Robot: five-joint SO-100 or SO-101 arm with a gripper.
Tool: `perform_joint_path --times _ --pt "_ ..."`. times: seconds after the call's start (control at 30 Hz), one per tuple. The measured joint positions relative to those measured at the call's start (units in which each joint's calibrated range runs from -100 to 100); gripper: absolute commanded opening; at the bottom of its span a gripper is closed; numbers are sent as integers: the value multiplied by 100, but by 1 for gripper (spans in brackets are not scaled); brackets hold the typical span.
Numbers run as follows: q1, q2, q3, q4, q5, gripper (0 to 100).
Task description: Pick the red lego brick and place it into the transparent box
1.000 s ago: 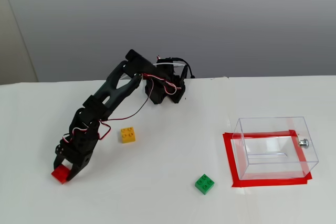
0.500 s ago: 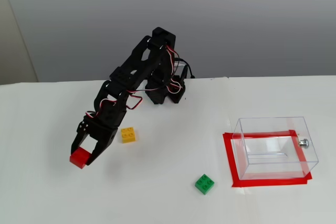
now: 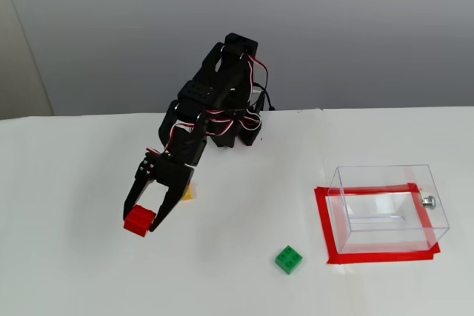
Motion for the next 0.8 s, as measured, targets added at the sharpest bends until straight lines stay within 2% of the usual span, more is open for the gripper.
perform_joint_path --times 0.17,0.53,0.8 --pt "-513 -313 0 0 0 9" --pt "-2479 -1057 0 26 0 9" --pt "-4092 -1150 -547 1362 0 8"
